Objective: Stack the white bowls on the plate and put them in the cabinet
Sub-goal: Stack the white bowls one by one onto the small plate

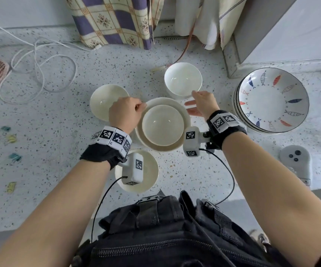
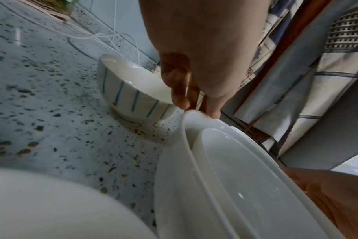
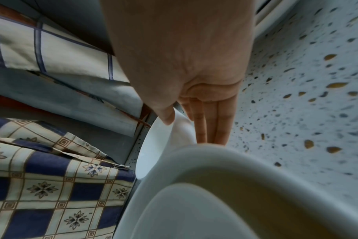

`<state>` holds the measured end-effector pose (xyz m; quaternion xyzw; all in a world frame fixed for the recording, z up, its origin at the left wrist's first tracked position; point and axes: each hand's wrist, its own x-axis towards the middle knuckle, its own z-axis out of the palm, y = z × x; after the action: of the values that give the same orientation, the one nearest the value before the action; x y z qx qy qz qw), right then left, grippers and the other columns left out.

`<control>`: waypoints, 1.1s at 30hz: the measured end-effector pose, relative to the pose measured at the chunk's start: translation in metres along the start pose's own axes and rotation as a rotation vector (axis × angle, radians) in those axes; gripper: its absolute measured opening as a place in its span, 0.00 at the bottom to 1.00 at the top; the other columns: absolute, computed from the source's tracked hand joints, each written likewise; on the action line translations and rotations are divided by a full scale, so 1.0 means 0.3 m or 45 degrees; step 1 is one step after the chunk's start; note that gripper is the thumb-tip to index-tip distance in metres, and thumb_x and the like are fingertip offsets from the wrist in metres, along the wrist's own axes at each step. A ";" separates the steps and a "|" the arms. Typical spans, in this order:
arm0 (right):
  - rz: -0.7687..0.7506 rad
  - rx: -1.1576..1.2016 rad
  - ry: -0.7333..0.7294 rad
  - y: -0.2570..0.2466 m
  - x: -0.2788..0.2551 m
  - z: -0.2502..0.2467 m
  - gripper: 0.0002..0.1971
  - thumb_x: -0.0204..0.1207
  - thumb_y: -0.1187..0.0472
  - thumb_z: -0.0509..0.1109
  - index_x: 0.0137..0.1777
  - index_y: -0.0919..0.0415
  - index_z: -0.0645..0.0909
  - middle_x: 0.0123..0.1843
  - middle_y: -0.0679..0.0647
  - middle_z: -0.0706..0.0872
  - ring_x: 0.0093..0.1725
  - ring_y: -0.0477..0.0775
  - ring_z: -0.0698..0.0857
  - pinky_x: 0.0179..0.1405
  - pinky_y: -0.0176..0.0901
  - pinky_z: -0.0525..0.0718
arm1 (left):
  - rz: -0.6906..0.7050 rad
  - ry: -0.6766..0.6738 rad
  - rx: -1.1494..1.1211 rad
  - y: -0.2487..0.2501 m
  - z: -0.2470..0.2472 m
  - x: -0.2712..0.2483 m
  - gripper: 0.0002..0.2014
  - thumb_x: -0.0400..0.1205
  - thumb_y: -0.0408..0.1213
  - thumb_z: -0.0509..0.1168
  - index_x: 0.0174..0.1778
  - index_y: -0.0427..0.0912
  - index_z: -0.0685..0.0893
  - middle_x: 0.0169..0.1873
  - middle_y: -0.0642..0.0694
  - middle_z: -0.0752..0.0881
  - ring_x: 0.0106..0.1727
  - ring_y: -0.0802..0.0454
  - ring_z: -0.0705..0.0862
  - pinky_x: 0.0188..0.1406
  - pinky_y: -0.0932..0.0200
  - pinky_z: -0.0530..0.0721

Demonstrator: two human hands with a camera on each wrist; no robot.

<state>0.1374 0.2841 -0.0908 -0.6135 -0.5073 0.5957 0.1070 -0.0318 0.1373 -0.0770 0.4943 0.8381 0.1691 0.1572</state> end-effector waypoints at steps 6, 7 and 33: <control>0.059 0.137 -0.032 -0.042 0.034 0.015 0.18 0.81 0.67 0.55 0.68 0.77 0.70 0.36 0.65 0.85 0.33 0.60 0.87 0.34 0.47 0.91 | -0.012 -0.049 -0.050 -0.015 0.007 0.004 0.17 0.84 0.44 0.63 0.39 0.36 0.89 0.28 0.36 0.87 0.29 0.40 0.81 0.29 0.57 0.74; 0.060 0.154 -0.020 -0.046 0.036 0.018 0.18 0.80 0.70 0.54 0.68 0.78 0.69 0.35 0.67 0.84 0.34 0.62 0.87 0.35 0.49 0.91 | -0.012 -0.047 -0.050 -0.013 0.008 0.004 0.17 0.83 0.45 0.63 0.39 0.37 0.89 0.28 0.35 0.87 0.30 0.38 0.82 0.29 0.56 0.75; -0.198 -0.014 0.004 -0.064 -0.345 0.025 0.19 0.73 0.79 0.52 0.63 0.80 0.72 0.26 0.72 0.84 0.19 0.61 0.86 0.21 0.49 0.89 | -0.002 -0.174 -0.021 -0.015 -0.019 -0.105 0.13 0.85 0.33 0.56 0.59 0.40 0.84 0.46 0.38 0.90 0.47 0.37 0.88 0.53 0.45 0.87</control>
<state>0.1446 0.2119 -0.0143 -0.5738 -0.5564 0.5819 0.1503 -0.0233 0.1068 -0.0710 0.5028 0.8243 0.1418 0.2183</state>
